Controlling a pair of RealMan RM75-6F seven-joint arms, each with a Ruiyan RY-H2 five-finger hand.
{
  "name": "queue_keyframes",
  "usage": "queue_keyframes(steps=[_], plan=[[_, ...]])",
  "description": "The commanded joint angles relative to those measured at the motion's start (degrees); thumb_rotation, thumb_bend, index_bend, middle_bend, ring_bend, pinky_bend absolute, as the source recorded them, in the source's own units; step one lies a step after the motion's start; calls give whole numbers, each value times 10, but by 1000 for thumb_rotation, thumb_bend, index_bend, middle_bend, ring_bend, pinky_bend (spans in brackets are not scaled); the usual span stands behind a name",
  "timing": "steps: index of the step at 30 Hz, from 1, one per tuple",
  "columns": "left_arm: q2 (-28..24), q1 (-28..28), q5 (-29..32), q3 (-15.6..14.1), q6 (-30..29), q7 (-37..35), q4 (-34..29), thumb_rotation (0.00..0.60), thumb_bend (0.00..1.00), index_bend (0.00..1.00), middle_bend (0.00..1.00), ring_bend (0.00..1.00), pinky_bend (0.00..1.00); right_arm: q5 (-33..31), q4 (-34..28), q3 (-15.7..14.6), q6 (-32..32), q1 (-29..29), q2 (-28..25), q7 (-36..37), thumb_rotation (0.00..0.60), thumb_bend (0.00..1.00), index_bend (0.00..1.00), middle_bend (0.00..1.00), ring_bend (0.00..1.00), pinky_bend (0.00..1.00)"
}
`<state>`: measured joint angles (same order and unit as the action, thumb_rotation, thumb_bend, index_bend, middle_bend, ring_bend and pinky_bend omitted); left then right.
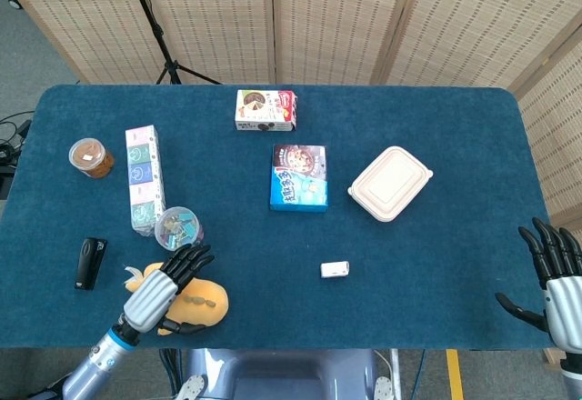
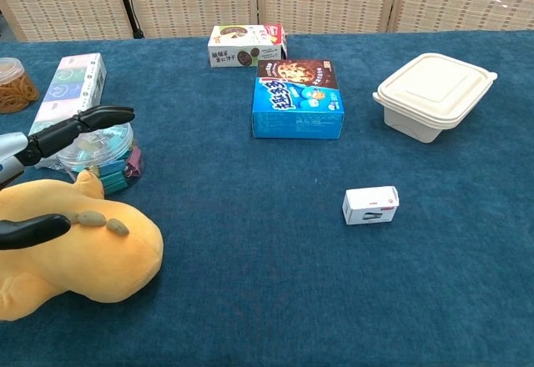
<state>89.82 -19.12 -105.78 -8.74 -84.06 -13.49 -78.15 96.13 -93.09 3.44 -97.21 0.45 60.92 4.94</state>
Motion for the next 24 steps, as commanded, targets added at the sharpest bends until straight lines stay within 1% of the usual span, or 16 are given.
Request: queue_keyframes(steps=[1, 4, 7, 11, 16, 24], plan=[[-21, 0, -17, -14, 3, 44, -51, 65, 0, 0, 0, 0, 0, 0, 0, 0, 1, 0, 0, 0, 600, 0, 0, 0, 0, 0], [-26, 0, -18, -18, 25, 95, -87, 62, 0, 0, 0, 0, 0, 0, 0, -1, 2, 1, 1, -1, 600, 0, 0, 0, 0, 0], [-25, 2, -3, -21, 60, 157, -124, 62, 0, 0, 0, 0, 0, 0, 0, 0, 1, 0, 1, -1, 600, 0, 0, 0, 0, 0], [-12, 7, 23, -17, 91, 206, -137, 62, 0, 0, 0, 0, 0, -2, 1, 1, 0, 0, -1, 3, 600, 0, 0, 0, 0, 0], [9, 8, 35, -10, 105, 219, -114, 63, 0, 0, 0, 0, 0, -1, 0, 1, 0, 0, -2, 6, 600, 0, 0, 0, 0, 0], [35, 12, 41, -6, 100, 196, -60, 63, 0, 0, 0, 0, 0, 1, 0, 0, -2, 0, -3, 5, 600, 0, 0, 0, 0, 0]])
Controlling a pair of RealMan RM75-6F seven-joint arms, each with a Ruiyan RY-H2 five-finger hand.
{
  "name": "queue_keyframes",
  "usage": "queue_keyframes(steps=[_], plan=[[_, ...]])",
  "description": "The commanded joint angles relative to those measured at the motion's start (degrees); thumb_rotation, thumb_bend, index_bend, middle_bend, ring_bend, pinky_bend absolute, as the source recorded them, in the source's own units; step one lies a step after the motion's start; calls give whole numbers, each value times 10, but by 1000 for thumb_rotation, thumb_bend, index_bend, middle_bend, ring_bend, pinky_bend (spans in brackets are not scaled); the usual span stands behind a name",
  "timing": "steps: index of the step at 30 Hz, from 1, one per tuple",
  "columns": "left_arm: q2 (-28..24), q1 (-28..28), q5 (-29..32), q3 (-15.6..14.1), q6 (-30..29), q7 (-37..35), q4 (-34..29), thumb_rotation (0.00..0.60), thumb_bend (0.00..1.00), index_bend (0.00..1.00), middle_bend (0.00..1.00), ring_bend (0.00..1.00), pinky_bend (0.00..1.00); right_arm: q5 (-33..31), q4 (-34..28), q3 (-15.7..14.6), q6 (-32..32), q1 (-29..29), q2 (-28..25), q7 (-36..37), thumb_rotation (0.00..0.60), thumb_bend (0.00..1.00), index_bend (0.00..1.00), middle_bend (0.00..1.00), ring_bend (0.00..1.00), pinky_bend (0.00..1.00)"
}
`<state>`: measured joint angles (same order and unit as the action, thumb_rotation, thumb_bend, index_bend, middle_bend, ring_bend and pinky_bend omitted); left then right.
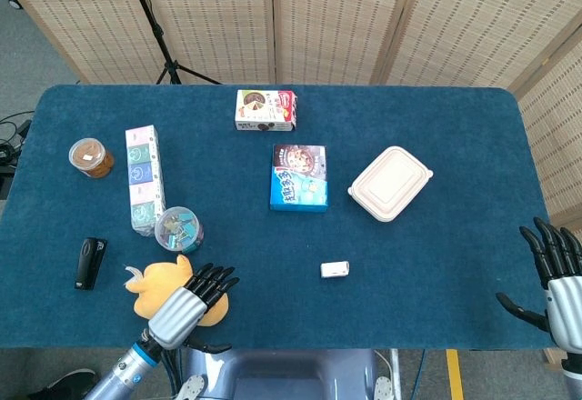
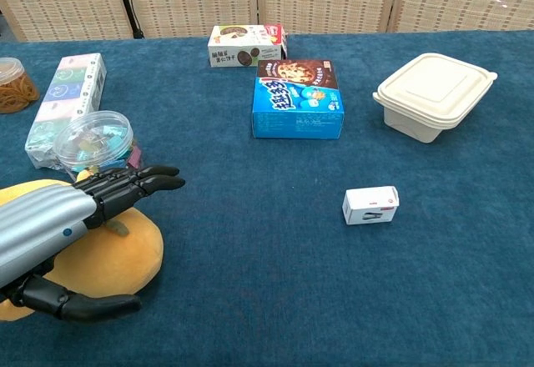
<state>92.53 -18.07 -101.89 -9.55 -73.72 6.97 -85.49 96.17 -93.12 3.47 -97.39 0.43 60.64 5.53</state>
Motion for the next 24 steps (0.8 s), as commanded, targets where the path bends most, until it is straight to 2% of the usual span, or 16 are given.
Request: queue_keyframes(steps=[1, 24], plan=[[9, 2, 1, 2, -5, -13, 19, 63, 0, 0, 0, 0, 0, 1, 0, -1, 0, 0, 0, -1, 600, 0, 0, 0, 0, 0], [19, 12, 3, 7, -60, -143, 172, 59, 0, 0, 0, 0, 0, 2, 1, -3, 9, 3, 8, -17, 600, 0, 0, 0, 0, 0]])
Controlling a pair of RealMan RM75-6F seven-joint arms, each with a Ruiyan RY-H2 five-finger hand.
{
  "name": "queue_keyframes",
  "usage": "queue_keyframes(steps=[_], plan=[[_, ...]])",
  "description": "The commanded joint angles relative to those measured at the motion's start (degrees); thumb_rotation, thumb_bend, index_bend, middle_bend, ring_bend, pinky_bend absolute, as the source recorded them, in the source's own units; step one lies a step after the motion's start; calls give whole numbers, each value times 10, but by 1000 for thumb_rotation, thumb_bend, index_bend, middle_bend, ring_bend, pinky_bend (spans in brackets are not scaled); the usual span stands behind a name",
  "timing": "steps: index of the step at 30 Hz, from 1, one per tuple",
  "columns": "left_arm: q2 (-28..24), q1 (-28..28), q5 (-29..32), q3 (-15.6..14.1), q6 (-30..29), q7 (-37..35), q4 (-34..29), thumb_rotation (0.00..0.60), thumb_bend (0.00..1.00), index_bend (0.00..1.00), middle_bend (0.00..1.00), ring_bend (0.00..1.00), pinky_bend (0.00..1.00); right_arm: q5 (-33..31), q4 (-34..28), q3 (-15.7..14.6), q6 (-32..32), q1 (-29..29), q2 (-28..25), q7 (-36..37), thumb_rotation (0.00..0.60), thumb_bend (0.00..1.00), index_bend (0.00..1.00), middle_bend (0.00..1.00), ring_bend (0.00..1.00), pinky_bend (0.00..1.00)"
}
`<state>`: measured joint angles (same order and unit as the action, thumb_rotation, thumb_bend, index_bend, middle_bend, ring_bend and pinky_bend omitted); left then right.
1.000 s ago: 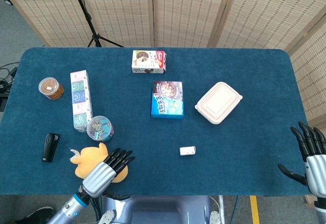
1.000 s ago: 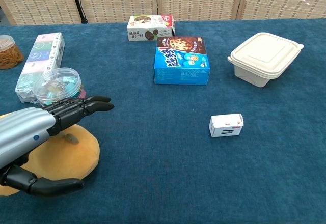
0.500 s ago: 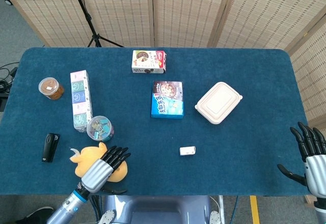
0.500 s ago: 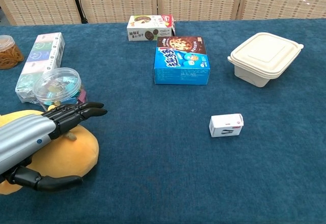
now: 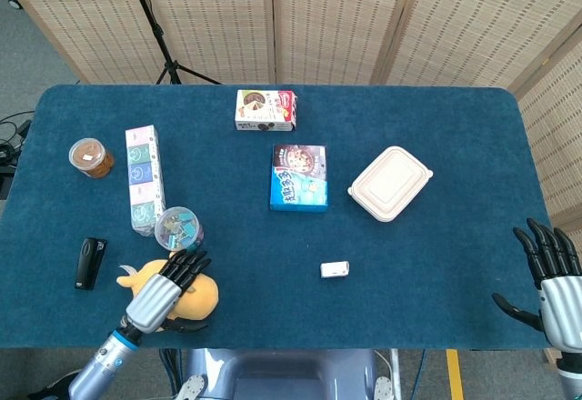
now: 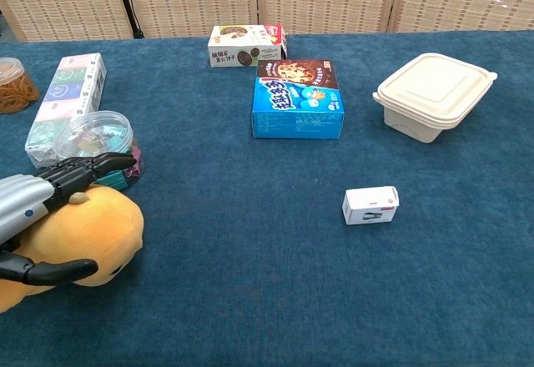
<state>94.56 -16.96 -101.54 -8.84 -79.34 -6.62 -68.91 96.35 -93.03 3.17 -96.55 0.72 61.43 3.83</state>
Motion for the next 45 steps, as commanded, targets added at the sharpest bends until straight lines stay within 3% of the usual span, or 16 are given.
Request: queue_keyframes(steps=[1, 8, 12, 20, 25, 35, 40, 45], plan=[[-1, 2, -1, -1, -5, -9, 8, 59, 0, 0, 0, 0, 0, 0, 0, 0, 0, 0, 0, -1, 600, 0, 0, 0, 0, 0], [-2, 5, 4, -1, -10, -26, 25, 53, 0, 0, 0, 0, 0, -1, -1, 1, -1, 0, 0, 1, 600, 0, 0, 0, 0, 0], [-1, 15, 1, 9, -44, -8, 31, 49, 0, 0, 0, 0, 0, -1, 0, 1, -1, 0, -1, 1, 600, 0, 0, 0, 0, 0], [-22, 19, -4, 5, -58, -23, 1, 50, 0, 0, 0, 0, 0, 1, -1, 0, -3, 0, -2, 2, 600, 0, 0, 0, 0, 0], [-41, 15, -37, -10, -69, -4, -57, 51, 0, 0, 0, 0, 0, 1, -2, 0, -4, -1, -3, 4, 600, 0, 0, 0, 0, 0], [-45, -10, -55, -10, -7, 97, -168, 52, 0, 0, 0, 0, 0, -3, -2, 2, -5, -1, -5, 11, 600, 0, 0, 0, 0, 0], [-27, -20, -35, 0, 35, 129, -175, 53, 0, 0, 0, 0, 0, -4, -2, 3, -5, -1, -7, 14, 600, 0, 0, 0, 0, 0], [-7, -19, -15, 5, 51, 132, -144, 52, 0, 0, 0, 0, 0, -6, -2, 4, -7, -2, -9, 18, 600, 0, 0, 0, 0, 0]])
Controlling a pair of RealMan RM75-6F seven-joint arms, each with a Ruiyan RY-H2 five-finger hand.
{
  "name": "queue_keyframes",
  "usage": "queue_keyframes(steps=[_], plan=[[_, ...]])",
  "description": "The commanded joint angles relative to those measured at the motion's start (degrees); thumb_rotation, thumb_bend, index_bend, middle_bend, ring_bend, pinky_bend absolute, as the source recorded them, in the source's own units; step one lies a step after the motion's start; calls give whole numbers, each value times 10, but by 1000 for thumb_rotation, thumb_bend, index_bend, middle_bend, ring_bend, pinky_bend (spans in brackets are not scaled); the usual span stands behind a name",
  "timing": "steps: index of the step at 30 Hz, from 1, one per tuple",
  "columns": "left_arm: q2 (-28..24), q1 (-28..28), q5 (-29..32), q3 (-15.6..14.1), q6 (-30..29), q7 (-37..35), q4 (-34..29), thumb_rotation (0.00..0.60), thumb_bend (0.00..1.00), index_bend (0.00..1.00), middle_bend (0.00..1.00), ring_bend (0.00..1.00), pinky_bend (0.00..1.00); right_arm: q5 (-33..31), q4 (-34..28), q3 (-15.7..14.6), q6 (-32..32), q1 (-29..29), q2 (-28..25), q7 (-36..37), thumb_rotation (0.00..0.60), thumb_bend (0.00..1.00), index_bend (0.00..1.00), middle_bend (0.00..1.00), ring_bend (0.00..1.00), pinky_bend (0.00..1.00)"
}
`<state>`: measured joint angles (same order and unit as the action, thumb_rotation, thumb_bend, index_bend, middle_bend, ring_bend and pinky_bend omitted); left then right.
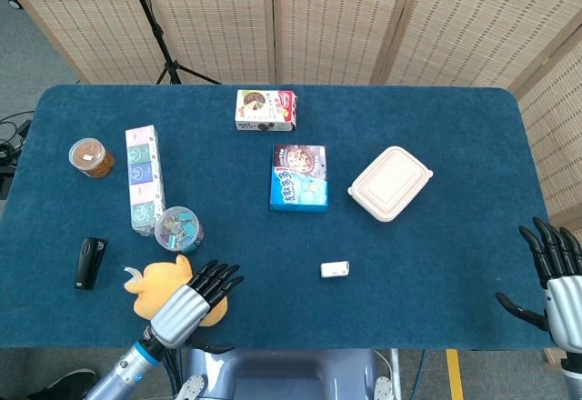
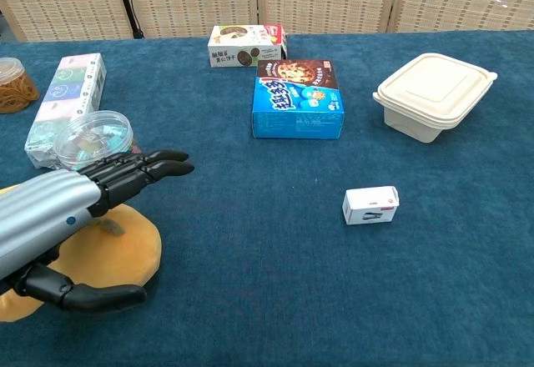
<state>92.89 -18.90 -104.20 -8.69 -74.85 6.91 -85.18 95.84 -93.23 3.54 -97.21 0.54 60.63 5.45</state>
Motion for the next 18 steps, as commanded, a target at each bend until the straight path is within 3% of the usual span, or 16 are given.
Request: queue_keyframes(steps=[1, 18], plan=[[11, 1, 15, 3, 6, -8, 26, 53, 0, 0, 0, 0, 0, -2, 0, 1, 0, 0, -1, 2, 600, 0, 0, 0, 0, 0], [17, 17, 35, 3, -40, -156, 183, 54, 0, 0, 0, 0, 0, 3, 1, -4, 8, 2, 6, -14, 600, 0, 0, 0, 0, 0]])
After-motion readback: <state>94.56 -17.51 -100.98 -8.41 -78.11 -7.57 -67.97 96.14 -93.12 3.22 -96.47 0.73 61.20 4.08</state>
